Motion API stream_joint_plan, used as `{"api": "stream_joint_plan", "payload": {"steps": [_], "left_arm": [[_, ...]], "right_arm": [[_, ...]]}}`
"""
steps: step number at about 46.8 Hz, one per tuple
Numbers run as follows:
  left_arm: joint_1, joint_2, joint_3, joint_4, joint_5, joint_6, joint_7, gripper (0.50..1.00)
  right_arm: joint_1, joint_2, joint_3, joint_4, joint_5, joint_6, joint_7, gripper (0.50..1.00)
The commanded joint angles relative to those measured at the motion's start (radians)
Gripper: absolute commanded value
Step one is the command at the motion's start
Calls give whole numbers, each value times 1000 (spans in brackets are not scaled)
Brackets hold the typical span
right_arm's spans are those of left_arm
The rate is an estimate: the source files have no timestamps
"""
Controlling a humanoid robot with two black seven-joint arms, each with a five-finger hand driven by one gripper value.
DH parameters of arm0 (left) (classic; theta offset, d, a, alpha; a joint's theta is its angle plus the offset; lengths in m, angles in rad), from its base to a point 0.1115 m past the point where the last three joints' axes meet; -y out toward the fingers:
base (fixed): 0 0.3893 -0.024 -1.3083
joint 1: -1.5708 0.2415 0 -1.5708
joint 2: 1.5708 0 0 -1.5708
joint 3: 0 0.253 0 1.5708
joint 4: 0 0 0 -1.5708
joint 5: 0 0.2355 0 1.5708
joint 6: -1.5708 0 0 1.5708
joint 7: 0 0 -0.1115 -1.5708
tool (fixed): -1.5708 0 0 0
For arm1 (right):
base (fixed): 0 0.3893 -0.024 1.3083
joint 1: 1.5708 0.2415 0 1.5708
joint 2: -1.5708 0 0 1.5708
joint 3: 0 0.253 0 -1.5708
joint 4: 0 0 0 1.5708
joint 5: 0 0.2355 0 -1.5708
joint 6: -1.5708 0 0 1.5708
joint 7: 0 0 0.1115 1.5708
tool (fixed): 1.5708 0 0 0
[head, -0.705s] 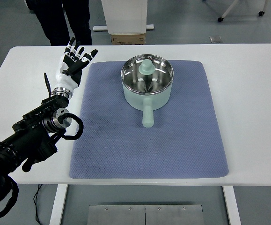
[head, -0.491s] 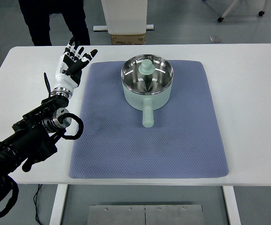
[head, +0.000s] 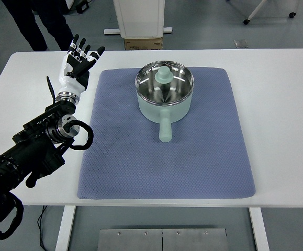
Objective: Rotate green pot handle
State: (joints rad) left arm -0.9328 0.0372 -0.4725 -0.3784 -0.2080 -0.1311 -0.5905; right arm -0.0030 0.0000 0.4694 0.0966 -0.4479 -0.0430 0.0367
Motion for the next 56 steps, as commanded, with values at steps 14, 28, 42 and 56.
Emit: {"api": "stream_joint_plan", "payload": {"steps": [14,28,42,56], "left_arm": [[-1,0,2,-13,25,-64,0,1000],[6,27,5,-10,232,-165,0,1000],[-24,128,8,-11,472,-168,0,1000],[-107,230,18,-11,682,-168,4,1000]], "right_arm": [[0,0,0,0,0,0,0,1000],[0,0,0,0,0,0,0,1000],[0,0,0,0,0,0,0,1000],[0,0,0,0,0,0,0,1000]]}}
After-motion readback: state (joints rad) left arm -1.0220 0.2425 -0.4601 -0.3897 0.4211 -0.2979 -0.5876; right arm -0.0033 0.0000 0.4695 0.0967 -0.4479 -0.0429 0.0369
